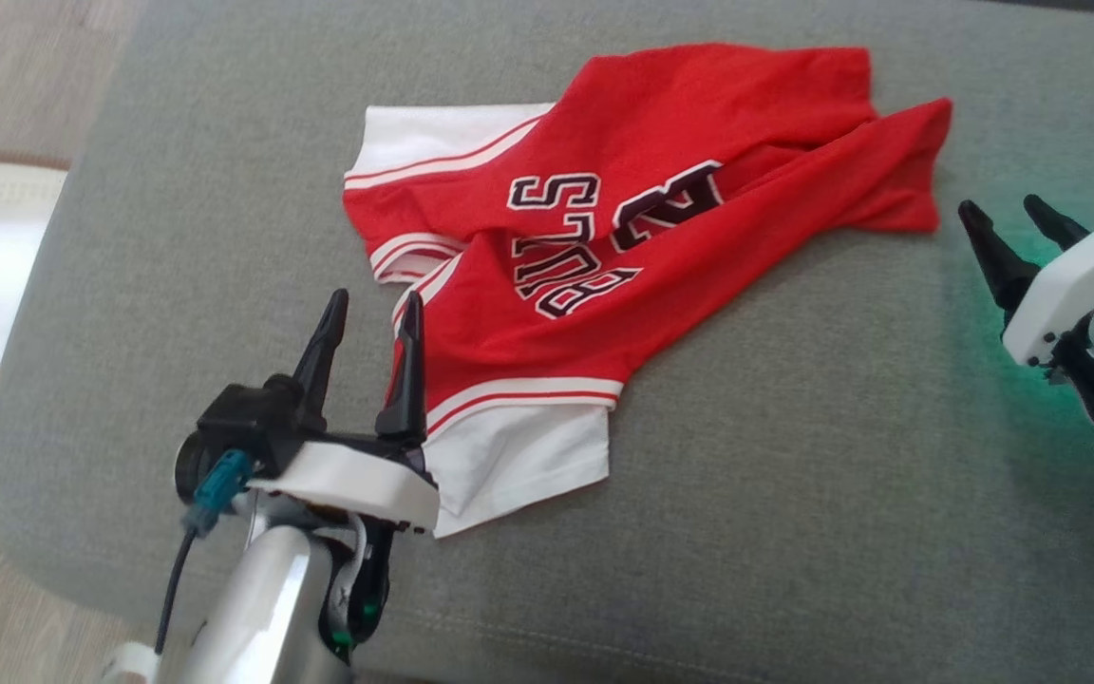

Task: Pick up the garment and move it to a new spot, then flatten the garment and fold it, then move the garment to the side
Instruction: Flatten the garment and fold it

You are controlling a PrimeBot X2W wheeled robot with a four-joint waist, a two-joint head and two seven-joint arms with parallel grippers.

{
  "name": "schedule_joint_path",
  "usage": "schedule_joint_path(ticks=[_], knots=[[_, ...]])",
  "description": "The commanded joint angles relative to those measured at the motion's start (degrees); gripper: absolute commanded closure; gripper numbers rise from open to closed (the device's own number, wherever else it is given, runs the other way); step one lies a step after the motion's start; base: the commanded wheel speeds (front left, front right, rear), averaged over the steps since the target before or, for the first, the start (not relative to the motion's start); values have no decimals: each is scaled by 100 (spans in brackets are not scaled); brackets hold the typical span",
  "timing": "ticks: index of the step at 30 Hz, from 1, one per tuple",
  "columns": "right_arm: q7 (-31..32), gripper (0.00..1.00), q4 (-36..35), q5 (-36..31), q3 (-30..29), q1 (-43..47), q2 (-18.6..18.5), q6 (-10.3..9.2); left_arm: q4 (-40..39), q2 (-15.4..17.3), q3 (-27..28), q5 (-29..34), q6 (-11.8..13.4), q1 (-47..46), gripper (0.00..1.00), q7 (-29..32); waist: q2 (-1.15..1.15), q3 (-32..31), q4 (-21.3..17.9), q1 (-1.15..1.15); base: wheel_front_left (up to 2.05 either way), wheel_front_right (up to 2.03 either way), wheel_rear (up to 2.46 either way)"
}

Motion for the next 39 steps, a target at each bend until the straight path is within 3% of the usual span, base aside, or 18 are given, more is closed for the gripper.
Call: schedule_joint_path(ticks=[1,9,17,18,19,22,23,31,39], knots=[[-70,0,6,70,-11,-122,-20,40,-172,43,147,66,-2,-228,0,-70,0,107,87,0,0,0,0],[48,0,309,252,8,-534,27,40,-229,43,58,44,60,-322,0,-70,0,458,384,0,0,0,0],[558,0,366,473,177,-678,-51,40,-294,43,-18,-20,153,-363,0,-70,0,666,557,0,0,0,0],[609,8,368,492,205,-677,-53,40,-299,43,-19,-26,162,-366,0,-70,0,676,562,0,0,0,0],[632,22,364,503,230,-683,-58,40,-302,43,-21,-31,169,-369,0,-70,0,682,565,0,0,0,0],[642,75,356,537,294,-674,-73,40,-301,43,-20,-41,189,-368,0,-70,0,669,552,0,0,0,0],[631,100,351,546,314,-668,-69,40,-295,43,-17,-45,198,-364,0,-70,0,652,538,0,0,0,0],[196,100,114,590,417,-622,-96,40,-231,43,46,-47,190,-322,0,-70,0,387,345,0,0,0,0],[72,100,-583,696,616,-417,-419,40,-114,43,251,26,89,-157,0,-70,0,-76,49,0,0,0,0]])
